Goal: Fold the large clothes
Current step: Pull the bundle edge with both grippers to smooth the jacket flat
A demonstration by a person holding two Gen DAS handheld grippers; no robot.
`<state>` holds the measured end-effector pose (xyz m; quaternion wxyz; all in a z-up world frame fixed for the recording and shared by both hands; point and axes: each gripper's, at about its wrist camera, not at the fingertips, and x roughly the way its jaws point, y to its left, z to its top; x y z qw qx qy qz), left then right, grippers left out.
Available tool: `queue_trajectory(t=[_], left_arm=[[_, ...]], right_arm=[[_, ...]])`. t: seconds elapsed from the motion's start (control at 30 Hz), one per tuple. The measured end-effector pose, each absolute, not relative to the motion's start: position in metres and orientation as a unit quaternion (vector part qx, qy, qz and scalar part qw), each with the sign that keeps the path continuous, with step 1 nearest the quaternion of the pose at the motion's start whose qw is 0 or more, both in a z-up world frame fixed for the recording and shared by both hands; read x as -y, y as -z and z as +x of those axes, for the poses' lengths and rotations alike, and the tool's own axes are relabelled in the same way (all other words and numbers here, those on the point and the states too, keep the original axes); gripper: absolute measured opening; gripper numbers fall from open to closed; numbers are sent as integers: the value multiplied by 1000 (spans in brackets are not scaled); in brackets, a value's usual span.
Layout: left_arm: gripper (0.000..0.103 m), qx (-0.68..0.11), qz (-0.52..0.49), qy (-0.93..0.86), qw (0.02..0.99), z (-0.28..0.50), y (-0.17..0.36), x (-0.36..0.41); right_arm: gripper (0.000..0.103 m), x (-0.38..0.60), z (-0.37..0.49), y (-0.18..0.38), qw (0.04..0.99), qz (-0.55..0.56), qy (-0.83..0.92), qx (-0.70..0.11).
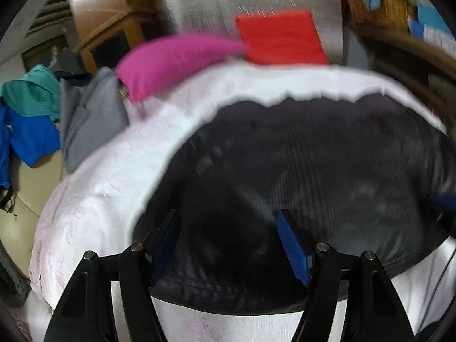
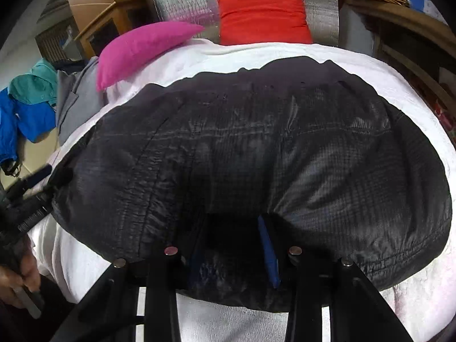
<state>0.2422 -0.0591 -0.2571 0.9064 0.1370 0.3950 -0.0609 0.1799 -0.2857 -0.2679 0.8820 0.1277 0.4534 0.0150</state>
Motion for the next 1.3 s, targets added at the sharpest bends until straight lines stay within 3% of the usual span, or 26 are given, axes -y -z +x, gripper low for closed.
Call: queue_trajectory(t=[0.37,0.57,0.7,0.83,0.97,1.0,1.17,1.3], left_arm=[[70,-372,126,77,916,222,244,72],[72,-399,162,78,899,217,267,100],[75,-402,174,71,896,217,272,103],[75,-416,122,90,897,220,260,84],[75,-376,100,52,920,217,241,61],[75,-372,103,44,921,218,240,59],[76,-416,112,35,902,228,265,55],[81,-388,180,18,904,218,273,71]], right_arm=[[40,284,160,242,907,189,-61,-372],[40,274,181,281,876,179,-34,-447],[40,281,182,275,874,187,-41,-447],[40,309,165,256,882,229,-35,-411],[40,349,149,241,894,261,17,-364],[45,359,147,240,893,268,35,-359],[49,381,150,257,872,283,69,-392],[50,371,156,264,877,241,73,-409]])
